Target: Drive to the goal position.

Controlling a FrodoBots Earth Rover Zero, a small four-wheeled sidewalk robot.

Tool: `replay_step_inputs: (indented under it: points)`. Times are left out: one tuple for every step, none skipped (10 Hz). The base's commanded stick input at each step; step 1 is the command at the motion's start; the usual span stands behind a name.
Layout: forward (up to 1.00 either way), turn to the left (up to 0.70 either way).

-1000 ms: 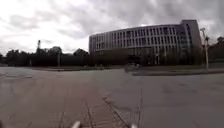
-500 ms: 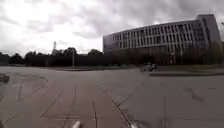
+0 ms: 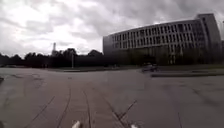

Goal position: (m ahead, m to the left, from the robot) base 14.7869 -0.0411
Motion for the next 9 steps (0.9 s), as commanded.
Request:
replay_step_inputs:
  points:
    - [0.70,0.00]
    - [0.70,0.00]
    - [0.70,0.00]
    - [0.70,0.00]
    - [0.70,0.00]
    - [0.70,0.00]
    - [0.70,0.00]
    - [0.70,0.00]
    - [0.70,0.00]
